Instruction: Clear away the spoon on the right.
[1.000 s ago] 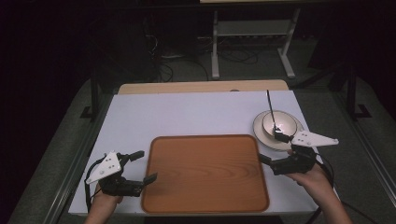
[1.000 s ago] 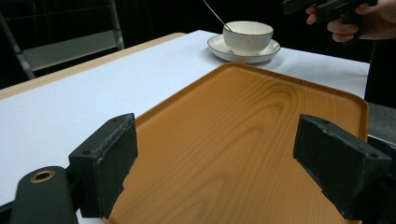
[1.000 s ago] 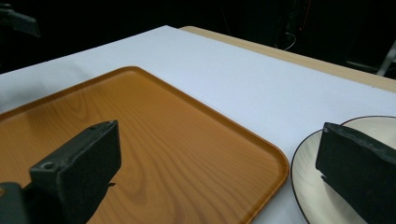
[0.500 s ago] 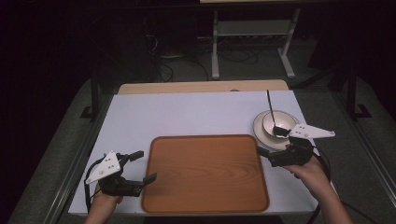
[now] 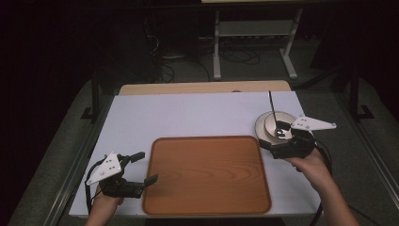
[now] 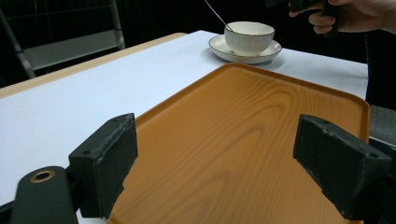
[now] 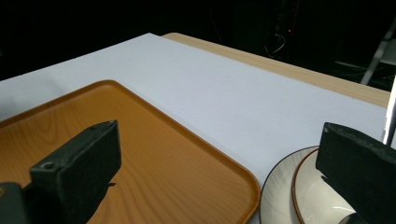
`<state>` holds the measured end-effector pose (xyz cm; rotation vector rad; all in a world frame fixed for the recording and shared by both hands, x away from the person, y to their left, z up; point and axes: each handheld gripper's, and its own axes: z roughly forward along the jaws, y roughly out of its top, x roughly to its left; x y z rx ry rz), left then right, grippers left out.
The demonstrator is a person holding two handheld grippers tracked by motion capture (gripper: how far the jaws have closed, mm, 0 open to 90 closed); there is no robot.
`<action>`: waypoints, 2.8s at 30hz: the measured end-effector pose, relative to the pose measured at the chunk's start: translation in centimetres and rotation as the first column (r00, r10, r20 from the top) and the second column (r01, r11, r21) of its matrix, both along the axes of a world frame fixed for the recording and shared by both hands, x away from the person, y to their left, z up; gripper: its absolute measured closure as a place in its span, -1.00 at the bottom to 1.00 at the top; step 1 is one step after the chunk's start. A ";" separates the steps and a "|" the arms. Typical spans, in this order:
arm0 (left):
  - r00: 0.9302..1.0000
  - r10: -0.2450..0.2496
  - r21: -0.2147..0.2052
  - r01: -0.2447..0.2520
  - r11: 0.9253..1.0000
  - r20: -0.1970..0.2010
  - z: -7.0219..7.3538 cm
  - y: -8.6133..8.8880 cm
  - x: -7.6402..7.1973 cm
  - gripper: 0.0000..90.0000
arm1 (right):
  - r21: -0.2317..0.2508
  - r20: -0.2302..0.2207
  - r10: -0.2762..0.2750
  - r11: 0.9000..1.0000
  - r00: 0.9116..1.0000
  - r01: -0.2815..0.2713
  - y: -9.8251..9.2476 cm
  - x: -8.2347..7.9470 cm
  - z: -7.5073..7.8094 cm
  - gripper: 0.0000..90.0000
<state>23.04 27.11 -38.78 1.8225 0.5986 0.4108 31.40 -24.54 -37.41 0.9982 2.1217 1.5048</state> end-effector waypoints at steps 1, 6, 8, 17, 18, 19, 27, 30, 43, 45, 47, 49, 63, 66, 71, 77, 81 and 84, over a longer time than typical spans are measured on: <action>1.000 -0.001 0.000 0.001 1.000 0.000 0.0 0.0 0.0 -0.70 | -0.002 -0.001 -0.001 1.000 1.000 0.001 0.0 0.1 0.0 -1.00; 1.000 0.000 -0.001 0.000 1.000 -0.001 0.0 0.0 0.0 -0.70 | -0.011 -0.009 -0.005 1.000 1.000 0.005 -0.2 0.8 0.1 -1.00; 1.000 -0.002 0.001 0.002 1.000 0.002 0.0 0.0 0.0 -0.70 | -0.006 -0.015 -0.011 1.000 1.000 0.010 -0.3 1.3 0.1 -1.00; 1.000 -0.001 -0.001 0.001 1.000 0.001 0.0 0.0 0.0 -0.70 | -0.043 -0.029 -0.028 0.999 0.999 0.027 -0.3 2.9 0.1 -1.00; 1.000 -0.002 -0.001 0.002 1.000 0.002 0.0 0.0 0.0 -0.70 | -0.048 -0.031 -0.031 0.998 0.999 0.030 -0.3 3.1 0.1 -1.00; 1.000 -0.001 -0.001 0.001 1.000 0.001 0.0 0.0 0.0 -0.70 | -0.053 -0.043 -0.034 0.998 0.998 0.031 -0.3 3.5 0.1 -0.91; 1.000 -0.003 -0.006 0.003 1.000 -0.001 0.0 0.0 0.1 -0.70 | -0.073 -0.082 -0.046 0.997 0.996 0.040 -0.5 5.2 -0.2 -0.68; 1.000 -0.004 -0.007 0.004 1.000 -0.001 0.0 0.0 0.1 -0.70 | -0.090 -0.092 -0.046 0.995 0.995 0.037 -0.5 5.9 -0.1 -0.54; 1.000 -0.006 -0.008 0.006 1.000 -0.002 0.0 0.1 0.1 -0.70 | -0.170 -0.096 -0.149 0.977 0.984 0.131 -0.7 8.9 0.7 0.24; 1.000 -0.006 -0.009 0.006 1.000 -0.002 0.0 0.1 0.1 -0.70 | -0.179 -0.107 -0.168 0.973 0.980 0.147 -0.9 9.5 0.7 0.33; 1.000 -0.006 -0.009 0.006 1.000 -0.004 0.0 0.0 0.1 -0.70 | -0.183 -0.118 -0.174 0.972 0.978 0.151 -1.0 9.9 0.7 0.47; 1.000 -0.008 -0.010 0.008 1.000 -0.005 0.0 0.0 0.1 -0.70 | -0.192 -0.118 -0.184 0.968 0.976 0.160 -1.0 10.3 0.6 0.60; 1.000 -0.008 -0.010 0.008 1.000 -0.006 -0.1 0.1 0.2 -0.70 | -0.268 -0.137 -0.266 0.937 0.954 0.223 -0.9 12.7 -0.5 0.99; 1.000 -0.007 -0.010 0.007 1.000 -0.006 -0.1 0.1 0.1 -0.70 | -0.273 -0.140 -0.279 0.933 0.950 0.234 -1.0 13.0 -0.8 0.99; 1.000 -0.007 -0.011 0.007 1.000 -0.007 -0.1 0.1 0.1 -0.70 | -0.269 -0.147 -0.303 0.928 0.942 0.257 -1.2 13.3 -1.0 0.99; 1.000 -0.007 -0.010 0.007 1.000 -0.008 -0.1 0.1 0.1 -0.70 | -0.276 -0.147 -0.329 0.919 0.933 0.280 -1.9 13.3 -0.9 0.99; 1.000 -0.006 -0.009 0.006 1.000 -0.011 -0.1 0.1 0.2 -0.70 | -0.270 -0.148 -0.357 0.912 0.922 0.310 -2.9 13.2 -0.8 0.99; 1.000 -0.005 -0.007 0.005 1.000 -0.012 -0.1 0.1 0.2 -0.70 | -0.266 -0.150 -0.370 0.908 0.917 0.323 -3.4 13.1 -0.7 0.99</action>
